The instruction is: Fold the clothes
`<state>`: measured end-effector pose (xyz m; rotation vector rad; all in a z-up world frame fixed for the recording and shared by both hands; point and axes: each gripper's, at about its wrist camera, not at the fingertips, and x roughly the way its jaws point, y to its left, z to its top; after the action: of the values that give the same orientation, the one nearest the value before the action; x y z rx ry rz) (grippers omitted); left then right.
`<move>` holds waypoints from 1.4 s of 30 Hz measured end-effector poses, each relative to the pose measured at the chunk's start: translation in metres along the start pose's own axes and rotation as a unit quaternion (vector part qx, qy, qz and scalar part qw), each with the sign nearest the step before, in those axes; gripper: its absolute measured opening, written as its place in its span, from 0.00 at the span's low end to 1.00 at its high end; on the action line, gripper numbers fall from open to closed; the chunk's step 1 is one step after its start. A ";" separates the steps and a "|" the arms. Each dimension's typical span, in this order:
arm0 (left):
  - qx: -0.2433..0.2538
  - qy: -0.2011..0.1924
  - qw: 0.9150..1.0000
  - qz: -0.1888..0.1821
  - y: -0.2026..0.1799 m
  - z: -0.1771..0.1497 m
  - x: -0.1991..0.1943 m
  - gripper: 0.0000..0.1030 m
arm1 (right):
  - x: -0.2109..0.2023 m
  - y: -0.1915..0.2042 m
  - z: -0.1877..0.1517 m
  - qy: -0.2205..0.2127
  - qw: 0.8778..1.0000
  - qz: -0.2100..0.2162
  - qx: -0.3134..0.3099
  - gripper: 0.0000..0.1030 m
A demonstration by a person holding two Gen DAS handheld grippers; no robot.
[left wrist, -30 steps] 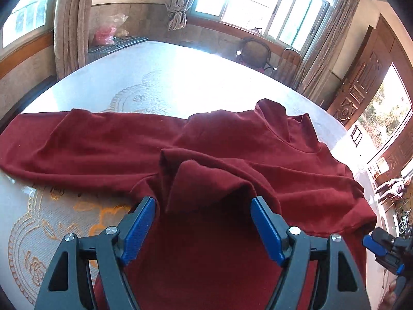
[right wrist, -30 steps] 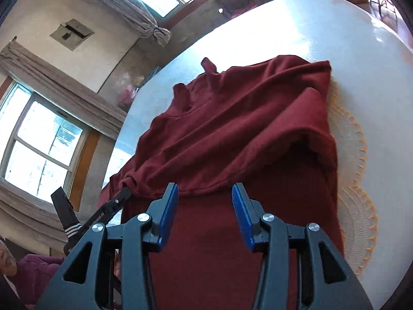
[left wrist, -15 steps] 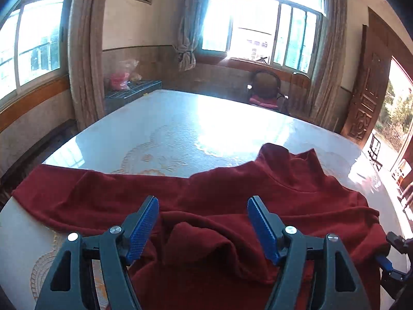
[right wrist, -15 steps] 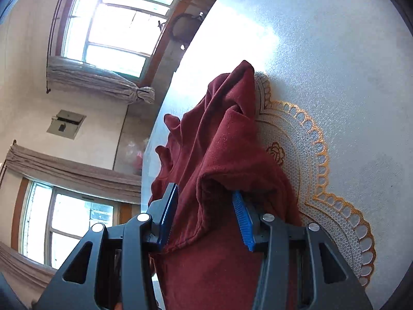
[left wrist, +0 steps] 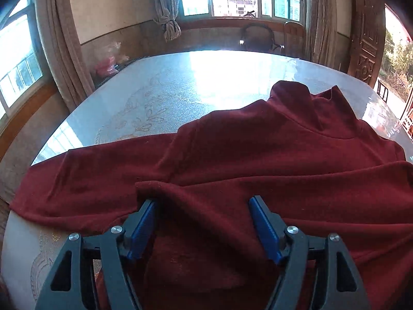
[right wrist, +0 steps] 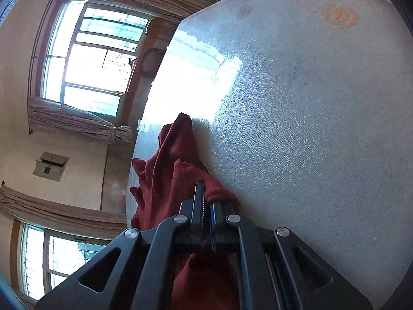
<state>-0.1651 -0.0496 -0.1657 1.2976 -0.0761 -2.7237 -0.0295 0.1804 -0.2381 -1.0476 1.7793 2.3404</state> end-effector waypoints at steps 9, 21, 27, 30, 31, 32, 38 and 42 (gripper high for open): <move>-0.011 0.005 1.000 -0.016 0.006 0.001 0.003 0.73 | -0.016 0.098 0.018 0.034 0.952 -0.125 -0.276 0.17; -0.024 0.011 0.999 -0.026 0.011 -0.001 0.005 0.76 | 0.113 0.127 0.029 0.157 0.780 -0.261 -0.547 0.04; -0.024 0.011 0.999 -0.026 0.009 -0.001 0.005 0.76 | 0.114 0.142 0.036 0.066 0.787 -0.253 -0.559 0.04; -0.025 0.012 0.999 -0.026 0.009 0.000 0.005 0.76 | 0.116 0.129 0.041 0.059 0.792 -0.263 -0.548 0.11; -0.025 0.012 0.999 -0.026 0.009 0.001 0.005 0.76 | 0.107 0.125 0.048 0.044 0.806 -0.266 -0.526 0.17; -0.025 0.012 0.999 -0.026 0.009 0.001 0.005 0.76 | 0.097 0.121 0.054 0.029 0.820 -0.269 -0.504 0.31; -0.022 0.012 0.999 -0.024 0.009 0.001 0.005 0.77 | 0.041 0.128 0.041 -0.016 0.850 -0.194 -0.490 0.41; -0.023 0.012 0.999 -0.024 0.010 0.002 0.006 0.77 | 0.084 0.126 0.028 0.073 0.830 -0.202 -0.514 0.23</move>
<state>-0.1695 -0.0598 -0.1678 1.3366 0.0210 -2.7322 -0.1588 0.1289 -0.1710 -1.4764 0.0672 2.8951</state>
